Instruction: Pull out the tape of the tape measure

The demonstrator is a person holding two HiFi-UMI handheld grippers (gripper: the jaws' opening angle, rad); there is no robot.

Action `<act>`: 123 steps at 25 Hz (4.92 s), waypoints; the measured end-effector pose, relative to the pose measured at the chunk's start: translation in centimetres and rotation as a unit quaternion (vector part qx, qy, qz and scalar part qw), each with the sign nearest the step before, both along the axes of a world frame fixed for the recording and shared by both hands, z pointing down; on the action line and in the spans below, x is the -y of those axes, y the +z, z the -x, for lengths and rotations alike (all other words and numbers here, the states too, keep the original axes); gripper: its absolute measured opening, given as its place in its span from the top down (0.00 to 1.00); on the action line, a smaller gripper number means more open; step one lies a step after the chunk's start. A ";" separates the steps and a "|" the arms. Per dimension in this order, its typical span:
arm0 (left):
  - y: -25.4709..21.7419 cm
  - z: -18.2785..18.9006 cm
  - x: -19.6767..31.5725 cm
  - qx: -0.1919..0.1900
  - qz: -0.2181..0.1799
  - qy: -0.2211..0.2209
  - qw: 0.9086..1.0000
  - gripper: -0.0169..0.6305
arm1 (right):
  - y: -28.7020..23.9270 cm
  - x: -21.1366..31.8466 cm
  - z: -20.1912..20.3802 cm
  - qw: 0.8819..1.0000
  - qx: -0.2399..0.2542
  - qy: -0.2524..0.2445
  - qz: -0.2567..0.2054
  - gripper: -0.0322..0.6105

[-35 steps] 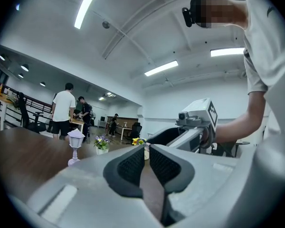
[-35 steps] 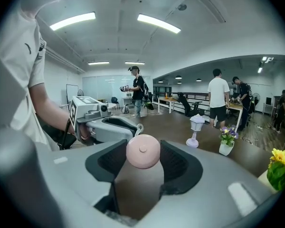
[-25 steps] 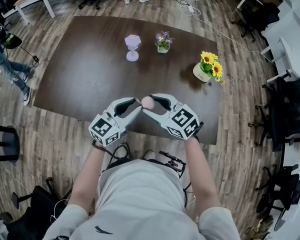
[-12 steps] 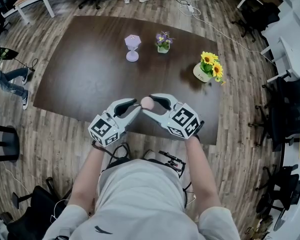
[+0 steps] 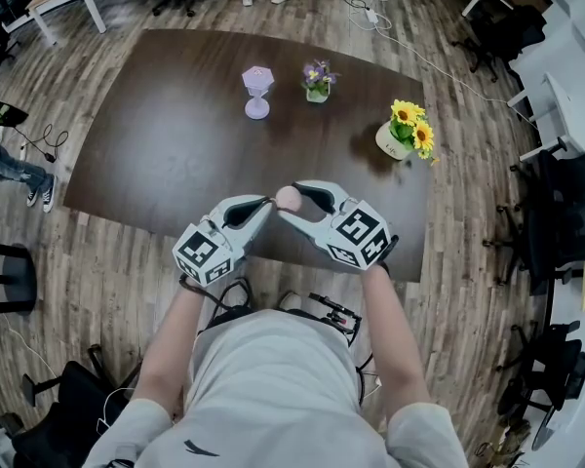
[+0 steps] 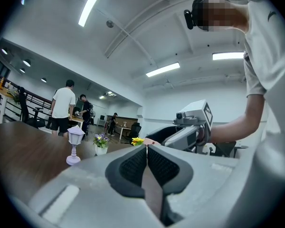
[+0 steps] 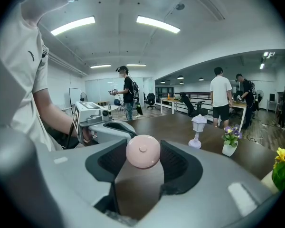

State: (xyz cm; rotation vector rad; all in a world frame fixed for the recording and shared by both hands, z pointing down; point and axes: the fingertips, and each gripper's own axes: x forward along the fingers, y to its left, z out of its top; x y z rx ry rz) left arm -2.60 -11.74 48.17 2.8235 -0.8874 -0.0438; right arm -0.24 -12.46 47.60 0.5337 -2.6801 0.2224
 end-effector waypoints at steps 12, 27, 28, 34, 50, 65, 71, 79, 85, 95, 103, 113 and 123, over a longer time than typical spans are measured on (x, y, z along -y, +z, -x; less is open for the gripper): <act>-0.1 1.0 0.3 -0.019 0.015 -0.023 0.999 0.96 | -0.1 0.6 -1.0 0.999 -0.007 0.038 -0.033 0.60; 0.9 2.5 0.4 -0.031 0.044 -0.046 0.998 0.96 | 0.7 1.1 -3.1 0.996 -0.040 0.077 -0.025 0.61; 0.8 2.9 0.5 -0.039 0.049 -0.047 0.997 0.96 | 0.5 1.2 -3.4 0.996 -0.035 0.083 -0.022 0.61; 0.6 3.9 0.4 -0.053 0.063 -0.044 0.996 0.96 | -0.1 1.6 -4.8 0.995 -0.024 0.098 -0.006 0.61; 1.6 6.3 0.8 -0.091 0.105 -0.066 0.988 0.96 | 0.4 1.9 -6.9 0.993 -0.015 0.119 0.023 0.61; 2.1 7.1 1.2 -0.062 0.094 -0.067 0.991 0.96 | 0.8 2.3 -8.3 0.991 -0.015 0.125 0.033 0.61; 2.0 7.6 1.4 -0.066 0.095 -0.076 0.990 0.96 | 1.0 2.6 -8.6 0.991 -0.020 0.129 0.031 0.61; 1.7 8.4 1.2 -0.038 0.085 -0.071 0.993 0.96 | 0.9 3.1 -10.2 0.988 -0.011 0.148 0.037 0.61; 2.0 10.8 1.7 -0.055 0.095 -0.100 0.989 0.96 | 0.8 3.1 -10.6 0.988 -0.008 0.150 0.041 0.61; 2.8 11.1 1.8 -0.068 0.108 -0.111 0.986 0.96 | 1.5 3.0 -10.4 0.988 -0.011 0.148 0.047 0.61; 3.1 11.7 2.0 -0.084 0.117 -0.126 0.982 0.95 | 2.2 3.2 -10.8 0.986 -0.017 0.159 0.049 0.61; 3.9 11.9 2.1 -0.071 0.121 -0.129 0.982 0.96 | 2.9 3.1 -11.3 0.985 -0.015 0.165 0.058 0.61; 7.1 12.2 2.4 -0.043 0.143 -0.144 0.978 0.95 | 6.8 2.8 -11.0 0.981 -0.034 0.177 0.075 0.61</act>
